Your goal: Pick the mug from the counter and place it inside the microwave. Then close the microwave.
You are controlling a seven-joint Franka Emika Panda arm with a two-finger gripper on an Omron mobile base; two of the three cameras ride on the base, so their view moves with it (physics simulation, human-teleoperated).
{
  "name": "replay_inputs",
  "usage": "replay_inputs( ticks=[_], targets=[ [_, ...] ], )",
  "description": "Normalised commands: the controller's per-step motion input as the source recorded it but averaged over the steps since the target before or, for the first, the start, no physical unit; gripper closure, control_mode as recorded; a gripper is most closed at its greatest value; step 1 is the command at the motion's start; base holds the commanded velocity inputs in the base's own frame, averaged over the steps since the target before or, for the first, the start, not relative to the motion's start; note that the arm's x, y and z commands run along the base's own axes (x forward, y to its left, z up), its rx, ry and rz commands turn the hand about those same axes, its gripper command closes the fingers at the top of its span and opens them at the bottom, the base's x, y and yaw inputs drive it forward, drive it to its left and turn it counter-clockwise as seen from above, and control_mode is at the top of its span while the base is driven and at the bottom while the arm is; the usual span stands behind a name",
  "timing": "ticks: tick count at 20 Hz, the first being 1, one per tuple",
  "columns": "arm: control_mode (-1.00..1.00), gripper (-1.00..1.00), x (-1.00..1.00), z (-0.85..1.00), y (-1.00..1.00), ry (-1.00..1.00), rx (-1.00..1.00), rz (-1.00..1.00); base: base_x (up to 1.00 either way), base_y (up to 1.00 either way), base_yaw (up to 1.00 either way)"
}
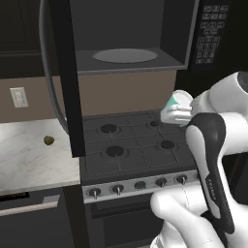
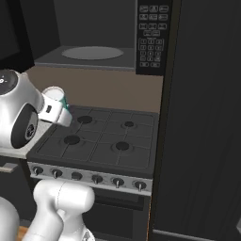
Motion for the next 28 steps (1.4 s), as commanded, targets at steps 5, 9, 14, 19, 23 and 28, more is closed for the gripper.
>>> replay_inputs(
  ticks=[5, 9, 14, 19, 23, 28],
  targets=[
    [-1.0, 1.0, 0.22, 0.84, 0.03, -0.07, 0.02, 0.1, 0.0, 0.0, 0.0],
    [-1.0, 1.0, 0.42, 0.59, 0.1, -0.12, 0.0, 0.02, 0.0, 0.0, 0.0],
    [-1.0, 1.0, 0.58, 0.29, 0.1, -0.14, 0.0, 0.0, 0.0, 0.0, 0.0],
    [-1.0, 1.0, 0.48, 0.11, 0.01, -0.01, 0.0, 0.0, 0.0, 0.0, 0.0],
    [-1.0, 1.0, 0.43, 0.14, 0.0, 0.0, 0.0, 0.0, 0.0, 0.0, 0.0],
    [-1.0, 1.0, 0.32, 0.16, 0.0, 0.0, -0.01, 0.0, 0.0, 0.0, 0.0]
  ],
)
